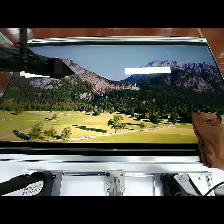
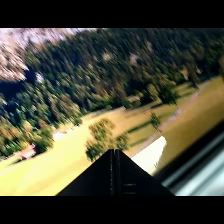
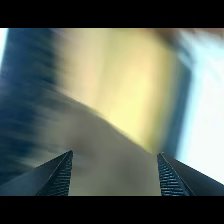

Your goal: Fold the shirts.

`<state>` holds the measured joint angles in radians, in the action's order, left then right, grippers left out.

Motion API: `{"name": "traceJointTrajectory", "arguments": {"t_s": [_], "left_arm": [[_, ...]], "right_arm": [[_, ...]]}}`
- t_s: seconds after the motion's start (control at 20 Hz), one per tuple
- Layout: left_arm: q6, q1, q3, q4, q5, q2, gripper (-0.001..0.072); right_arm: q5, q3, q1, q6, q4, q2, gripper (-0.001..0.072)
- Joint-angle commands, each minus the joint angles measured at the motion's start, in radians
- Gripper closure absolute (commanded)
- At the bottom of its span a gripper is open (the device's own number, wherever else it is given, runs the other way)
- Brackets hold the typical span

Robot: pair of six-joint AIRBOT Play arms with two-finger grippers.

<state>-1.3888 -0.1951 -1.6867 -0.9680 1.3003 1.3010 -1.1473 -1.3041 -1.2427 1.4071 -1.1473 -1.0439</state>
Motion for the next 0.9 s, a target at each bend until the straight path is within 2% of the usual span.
{"name": "traceJointTrajectory", "arguments": {"t_s": [0.0, 0.05, 0.1, 0.15, 0.2, 0.25, 0.3, 0.45, 0.65, 0.85], "left_arm": [[-0.048, -0.097, -0.002, -0.284, -0.077, 0.072, 0.0674], [-0.129, -0.158, -0.002, -0.468, -0.035, 0.100, 0.0673], [-0.173, -0.205, -0.002, -0.602, 0.039, 0.133, 0.0670], [-0.166, -0.237, -0.002, -0.660, 0.145, 0.174, 0.0533], [-0.165, -0.249, -0.002, -0.647, 0.230, 0.208, 0.0209], [-0.187, -0.251, -0.001, -0.613, 0.281, 0.229, 0.0022], [-0.195, -0.249, 0.001, -0.572, 0.269, 0.226, 0.0040], [-0.205, -0.246, 0.001, -0.508, 0.105, 0.173, 0.0040], [-0.214, -0.246, 0.001, -0.508, 0.150, 0.166, 0.0040], [-0.214, -0.246, 0.001, -0.508, 0.122, 0.170, 0.0040]], "right_arm": [[0.133, -0.112, 0.325, -0.264, 0.294, 0.076, 0.0070], [0.063, -0.111, 0.483, -0.253, 0.167, 0.079, 0.0120], [-0.037, -0.099, 0.643, -0.134, -0.030, 0.066, 0.0168], [-0.131, -0.076, 0.771, 0.024, -0.200, 0.044, 0.0141], [-0.223, -0.051, 0.866, 0.130, -0.307, 0.018, 0.0024], [-0.303, -0.032, 0.942, 0.156, -0.353, -0.008, 0.0017], [-0.349, -0.019, 0.994, 0.155, -0.362, -0.027, 0.0017], [-0.372, -0.016, 1.075, 0.177, -0.362, -0.048, 0.0020], [-0.367, -0.016, 1.103, 0.197, -0.335, -0.048, 0.0020], [-0.367, -0.016, 1.103, 0.197, -0.336, -0.048, 0.0020]]}}
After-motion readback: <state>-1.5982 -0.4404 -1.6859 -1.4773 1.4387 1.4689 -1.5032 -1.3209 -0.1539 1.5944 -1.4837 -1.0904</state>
